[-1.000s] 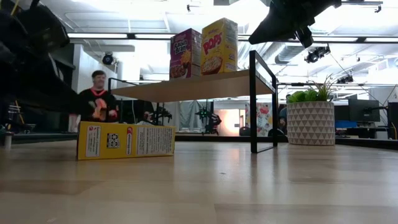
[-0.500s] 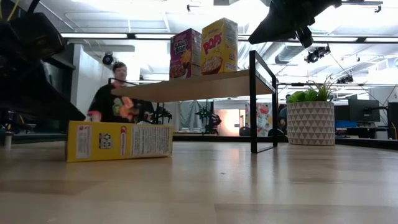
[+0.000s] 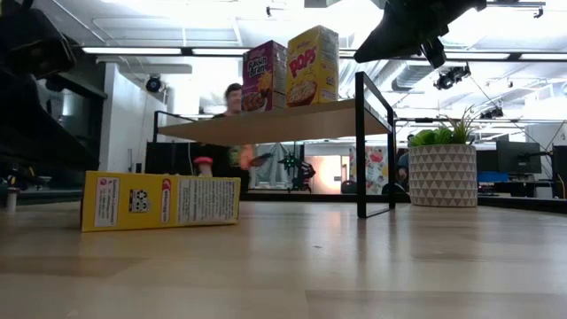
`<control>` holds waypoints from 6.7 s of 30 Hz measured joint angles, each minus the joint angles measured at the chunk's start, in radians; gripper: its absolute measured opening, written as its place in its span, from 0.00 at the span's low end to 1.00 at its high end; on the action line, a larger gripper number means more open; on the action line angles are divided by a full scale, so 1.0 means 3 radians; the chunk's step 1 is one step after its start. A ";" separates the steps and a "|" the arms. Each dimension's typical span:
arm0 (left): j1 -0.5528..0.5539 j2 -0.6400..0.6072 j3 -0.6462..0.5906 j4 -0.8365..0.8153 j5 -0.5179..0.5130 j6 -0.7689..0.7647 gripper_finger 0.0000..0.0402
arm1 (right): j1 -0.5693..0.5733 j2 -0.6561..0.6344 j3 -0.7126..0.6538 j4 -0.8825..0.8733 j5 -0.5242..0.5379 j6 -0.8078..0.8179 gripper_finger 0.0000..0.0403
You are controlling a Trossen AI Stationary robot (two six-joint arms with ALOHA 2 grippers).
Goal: Stack cereal on shelf
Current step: Put the yellow cereal box aligned with the other yellow cereal box on the shelf
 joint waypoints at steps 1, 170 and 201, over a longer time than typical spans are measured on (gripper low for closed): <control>-0.0009 0.0008 0.0000 -0.0006 -0.0022 -0.0016 0.00 | 0.0000 0.0001 0.0000 0.0000 0.0000 0.0000 0.00; 0.1656 0.0070 0.2001 -0.2466 0.2657 0.5148 0.59 | -0.0004 0.0187 0.0001 0.0029 -0.0106 0.0025 0.00; 0.1610 -0.0082 0.2198 -0.1588 0.1998 0.4446 0.60 | -0.0001 0.0189 -0.0004 0.0310 -0.0121 -0.0110 0.01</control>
